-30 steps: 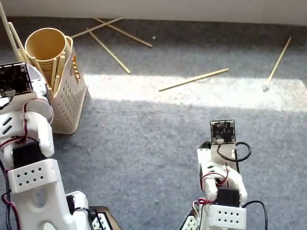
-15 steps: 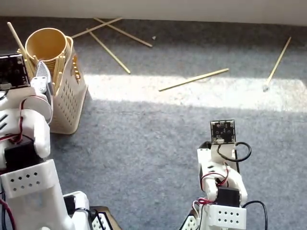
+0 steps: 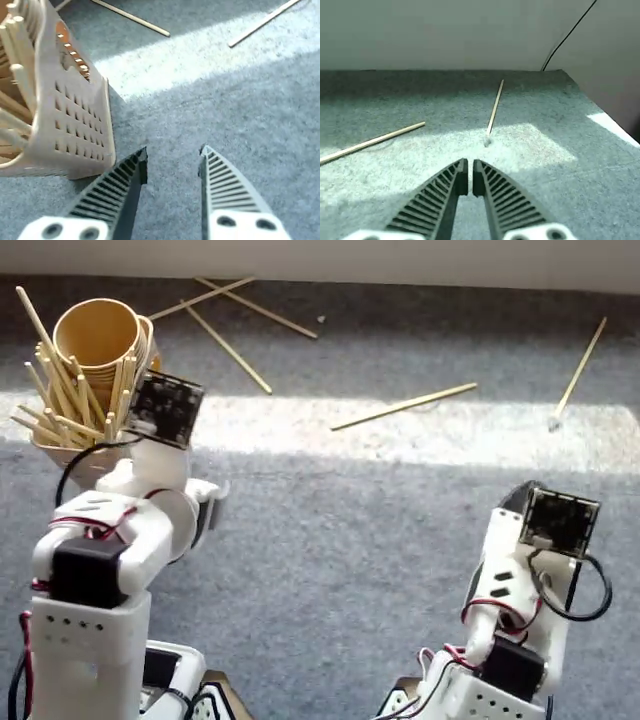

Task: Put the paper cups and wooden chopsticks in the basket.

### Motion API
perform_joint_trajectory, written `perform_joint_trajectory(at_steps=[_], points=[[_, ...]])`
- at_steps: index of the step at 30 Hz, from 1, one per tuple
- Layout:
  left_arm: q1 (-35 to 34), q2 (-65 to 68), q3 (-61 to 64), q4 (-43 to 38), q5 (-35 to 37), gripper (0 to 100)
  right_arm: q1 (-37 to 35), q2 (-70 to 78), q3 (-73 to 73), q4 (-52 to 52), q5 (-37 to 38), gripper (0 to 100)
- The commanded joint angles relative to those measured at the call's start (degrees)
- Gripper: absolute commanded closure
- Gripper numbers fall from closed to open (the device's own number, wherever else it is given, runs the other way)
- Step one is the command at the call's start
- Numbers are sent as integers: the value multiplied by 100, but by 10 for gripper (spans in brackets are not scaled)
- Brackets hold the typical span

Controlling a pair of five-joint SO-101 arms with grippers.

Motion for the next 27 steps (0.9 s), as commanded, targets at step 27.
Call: perform_joint_trajectory(at_steps=[27], points=[[708,13,2765,-2110,-264,807,629,16593,-16101,1103,-79,871]])
